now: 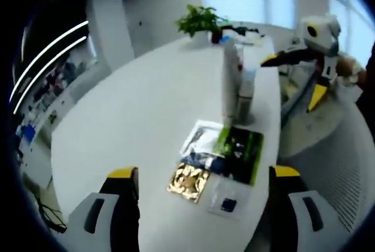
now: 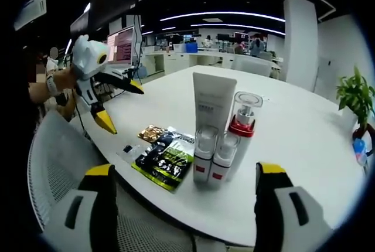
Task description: Arrange the skincare products in the storage area until every visible bottle or jar stands upright without overlapping.
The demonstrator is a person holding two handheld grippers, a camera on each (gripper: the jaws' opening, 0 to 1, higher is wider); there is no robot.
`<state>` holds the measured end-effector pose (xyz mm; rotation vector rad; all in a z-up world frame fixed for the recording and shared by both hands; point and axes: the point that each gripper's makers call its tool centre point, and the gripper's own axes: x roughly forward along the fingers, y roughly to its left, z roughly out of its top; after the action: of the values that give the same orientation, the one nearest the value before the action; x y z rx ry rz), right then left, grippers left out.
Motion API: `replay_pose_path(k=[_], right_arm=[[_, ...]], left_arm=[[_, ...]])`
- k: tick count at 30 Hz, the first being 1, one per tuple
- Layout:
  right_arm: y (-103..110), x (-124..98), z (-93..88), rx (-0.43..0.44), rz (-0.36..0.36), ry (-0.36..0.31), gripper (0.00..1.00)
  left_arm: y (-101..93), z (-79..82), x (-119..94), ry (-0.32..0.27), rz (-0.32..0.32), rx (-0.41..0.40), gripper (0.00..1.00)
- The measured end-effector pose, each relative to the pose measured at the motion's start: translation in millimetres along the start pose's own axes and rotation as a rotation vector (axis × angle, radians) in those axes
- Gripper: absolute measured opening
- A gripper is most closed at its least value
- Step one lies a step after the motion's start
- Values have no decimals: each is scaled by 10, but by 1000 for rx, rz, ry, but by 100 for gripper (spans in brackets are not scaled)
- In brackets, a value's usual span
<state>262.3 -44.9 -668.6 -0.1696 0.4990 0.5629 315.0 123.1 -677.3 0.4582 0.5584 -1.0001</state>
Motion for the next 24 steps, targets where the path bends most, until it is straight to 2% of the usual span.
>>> replay_pose_path(k=[7, 10, 13, 20, 23, 24], right_arm=[[-8, -2, -13, 1, -6, 5, 99], [-29, -9, -11, 5, -18, 1, 99], [-40, -13, -14, 7, -26, 2, 99], [-44, -16, -18, 6, -29, 2, 99], [-45, -18, -19, 0, -33, 4, 99], [-41, -18, -18, -2, -32, 3, 99]], left_arm=[[-56, -39, -214, -56, 58, -57, 96], [-37, -109, -279, -59, 91, -81, 97], [25, -166, -356, -81, 151, -111, 97], [10, -237, -519, -110, 198, -160, 97], [61, -234, -595, -142, 273, -186, 97], [49, -242, -600, -142, 271, -171, 97]])
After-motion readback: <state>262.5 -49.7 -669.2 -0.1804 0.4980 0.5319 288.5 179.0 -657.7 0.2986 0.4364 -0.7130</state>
